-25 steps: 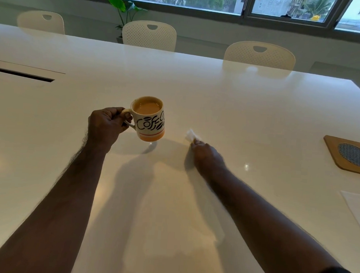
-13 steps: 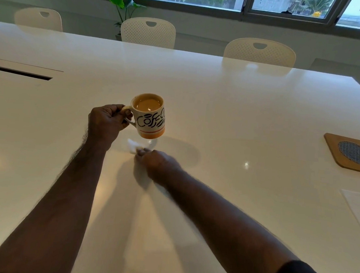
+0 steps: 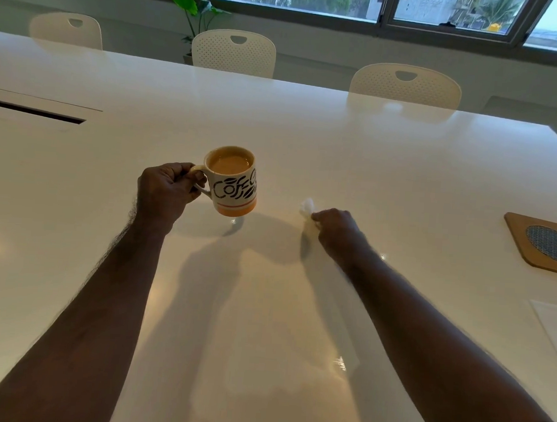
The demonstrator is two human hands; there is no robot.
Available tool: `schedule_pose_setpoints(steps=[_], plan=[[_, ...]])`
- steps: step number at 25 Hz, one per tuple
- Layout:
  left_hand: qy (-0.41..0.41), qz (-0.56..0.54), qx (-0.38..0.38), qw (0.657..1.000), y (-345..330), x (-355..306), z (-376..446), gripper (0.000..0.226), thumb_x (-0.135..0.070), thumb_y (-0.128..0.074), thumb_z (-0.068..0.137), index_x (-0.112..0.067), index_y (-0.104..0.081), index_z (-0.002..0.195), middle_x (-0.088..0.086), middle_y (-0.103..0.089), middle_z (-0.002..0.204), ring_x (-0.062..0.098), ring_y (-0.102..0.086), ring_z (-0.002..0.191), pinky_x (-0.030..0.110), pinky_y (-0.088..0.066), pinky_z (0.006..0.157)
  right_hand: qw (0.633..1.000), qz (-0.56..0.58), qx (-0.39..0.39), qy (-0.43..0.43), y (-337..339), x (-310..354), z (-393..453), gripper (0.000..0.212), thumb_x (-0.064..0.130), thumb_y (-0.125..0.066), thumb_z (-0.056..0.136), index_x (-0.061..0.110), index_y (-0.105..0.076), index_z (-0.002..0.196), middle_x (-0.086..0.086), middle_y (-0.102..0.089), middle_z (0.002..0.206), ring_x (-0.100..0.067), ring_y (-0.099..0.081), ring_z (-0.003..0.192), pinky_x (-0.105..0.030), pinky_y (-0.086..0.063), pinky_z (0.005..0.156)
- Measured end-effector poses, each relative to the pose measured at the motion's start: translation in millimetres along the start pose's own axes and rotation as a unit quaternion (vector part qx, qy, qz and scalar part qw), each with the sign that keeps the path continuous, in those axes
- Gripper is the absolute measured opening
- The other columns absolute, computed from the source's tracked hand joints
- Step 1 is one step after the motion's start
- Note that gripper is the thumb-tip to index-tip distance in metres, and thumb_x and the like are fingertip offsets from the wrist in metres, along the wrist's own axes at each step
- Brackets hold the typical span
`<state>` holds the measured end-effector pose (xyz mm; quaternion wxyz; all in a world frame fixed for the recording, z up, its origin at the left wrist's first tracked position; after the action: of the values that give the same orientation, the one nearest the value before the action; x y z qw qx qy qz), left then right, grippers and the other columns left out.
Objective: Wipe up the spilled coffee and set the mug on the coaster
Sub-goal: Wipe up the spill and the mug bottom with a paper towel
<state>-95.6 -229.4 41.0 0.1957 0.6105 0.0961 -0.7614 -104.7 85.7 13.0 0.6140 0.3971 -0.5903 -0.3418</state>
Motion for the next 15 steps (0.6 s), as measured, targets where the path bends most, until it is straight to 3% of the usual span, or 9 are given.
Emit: schedule_pose_setpoints(steps=[1, 3, 6, 11, 15], plan=[[0.000, -0.001, 0.001, 1.000, 0, 0, 0, 0.015, -0.016, -0.071, 0.086, -0.031, -0.073, 0.085, 0.001, -0.074, 0.080, 0.024, -0.073, 0.083, 0.038, -0.059, 0.076, 0.996, 0.083, -0.013, -0.027, 1, -1, 7, 0.043, 0.002, -0.043, 0.091, 0.014, -0.065, 0.126, -0.011, -0.062, 0.129, -0.027, -0.060, 0.116, -0.030, -0.049, 0.096], [0.000, -0.004, 0.001, 1.000, -1, -1, -1, 0.013, -0.016, -0.072, 0.085, -0.029, -0.073, 0.089, 0.004, -0.074, 0.082, 0.025, -0.073, 0.083, 0.037, -0.060, 0.075, 0.964, 0.258, -0.016, -0.067, -3, 7, 13, 0.042, -0.004, -0.044, 0.091, 0.007, -0.065, 0.125, -0.013, -0.066, 0.123, -0.022, -0.064, 0.105, -0.019, -0.051, 0.082], [0.000, -0.014, 0.004, 1.000, -5, -4, -3, 0.013, -0.016, -0.073, 0.084, -0.029, -0.073, 0.088, 0.002, -0.074, 0.079, 0.025, -0.073, 0.083, 0.035, -0.060, 0.074, 0.853, 0.500, 0.065, -0.133, -21, 33, 0, 0.036, -0.009, -0.046, 0.091, 0.000, -0.065, 0.121, -0.017, -0.069, 0.111, -0.019, -0.065, 0.089, -0.023, -0.056, 0.072], [-0.006, -0.005, 0.010, 1.000, -9, -11, -8, 0.018, -0.016, -0.071, 0.086, -0.033, -0.073, 0.080, -0.002, -0.075, 0.076, 0.024, -0.073, 0.081, 0.033, -0.060, 0.072, 0.734, 0.645, 0.167, -0.133, -46, 65, -15, 0.036, -0.008, -0.044, 0.093, 0.005, -0.062, 0.121, -0.018, -0.065, 0.117, -0.028, -0.062, 0.109, -0.037, -0.056, 0.089], [-0.012, -0.005, 0.014, 1.000, -8, -17, -9, 0.023, -0.016, -0.071, 0.086, -0.037, -0.075, 0.076, -0.004, -0.075, 0.074, 0.022, -0.073, 0.079, 0.032, -0.060, 0.071, 0.644, 0.728, 0.184, -0.147, -57, 68, -18, 0.027, 0.001, -0.047, 0.091, 0.012, -0.068, 0.104, -0.015, -0.065, 0.109, -0.026, -0.061, 0.102, -0.039, -0.055, 0.087]])
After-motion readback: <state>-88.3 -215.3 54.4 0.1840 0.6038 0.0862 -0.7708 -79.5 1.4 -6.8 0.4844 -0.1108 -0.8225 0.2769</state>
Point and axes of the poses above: each hand's wrist, its own z-axis towards the middle knuckle, its own y-axis out of the back of the hand, x = y × z, the point moved 3 cm from there along z, towards the middle knuckle
